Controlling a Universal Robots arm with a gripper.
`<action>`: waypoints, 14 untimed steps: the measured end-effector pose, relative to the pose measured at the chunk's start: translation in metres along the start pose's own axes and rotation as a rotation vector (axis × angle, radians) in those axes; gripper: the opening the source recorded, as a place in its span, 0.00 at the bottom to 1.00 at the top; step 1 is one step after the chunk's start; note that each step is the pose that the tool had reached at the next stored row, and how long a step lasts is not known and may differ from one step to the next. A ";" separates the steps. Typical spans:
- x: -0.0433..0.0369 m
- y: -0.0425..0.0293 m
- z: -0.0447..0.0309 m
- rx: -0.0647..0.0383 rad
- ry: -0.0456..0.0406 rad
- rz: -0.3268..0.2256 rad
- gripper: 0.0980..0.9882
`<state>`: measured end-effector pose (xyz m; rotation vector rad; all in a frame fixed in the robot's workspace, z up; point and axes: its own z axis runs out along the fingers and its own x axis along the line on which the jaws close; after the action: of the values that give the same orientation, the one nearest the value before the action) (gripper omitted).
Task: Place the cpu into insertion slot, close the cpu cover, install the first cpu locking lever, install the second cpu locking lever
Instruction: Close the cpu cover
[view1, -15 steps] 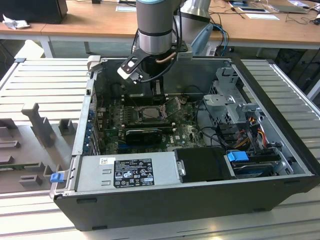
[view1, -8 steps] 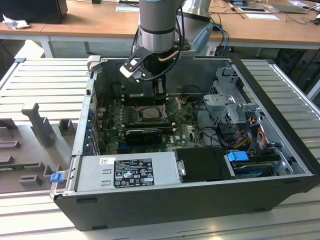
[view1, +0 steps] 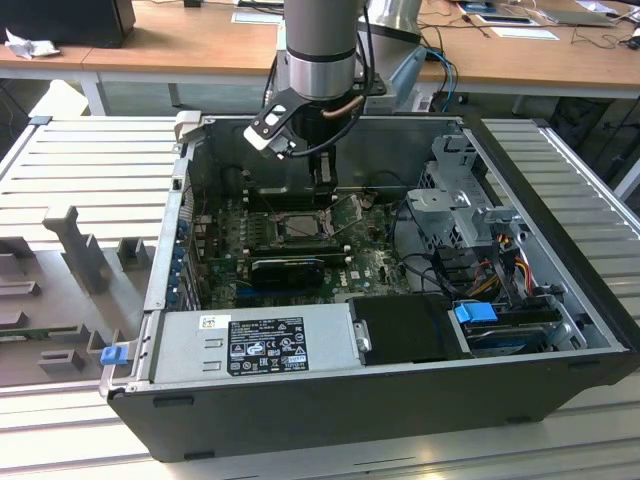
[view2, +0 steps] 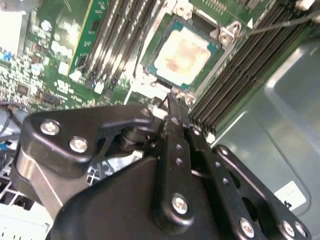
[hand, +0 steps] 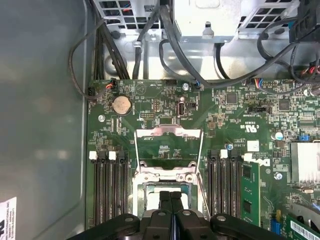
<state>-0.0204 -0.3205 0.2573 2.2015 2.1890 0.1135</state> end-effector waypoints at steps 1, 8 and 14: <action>0.0001 0.0001 -0.0014 0.000 0.0000 0.000 0.01; 0.0001 0.0067 -0.0037 0.000 0.0001 0.000 0.01; 0.0002 0.0139 -0.0032 0.000 0.0000 0.000 0.01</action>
<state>-0.0068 -0.3205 0.2616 2.2015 2.1890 0.1135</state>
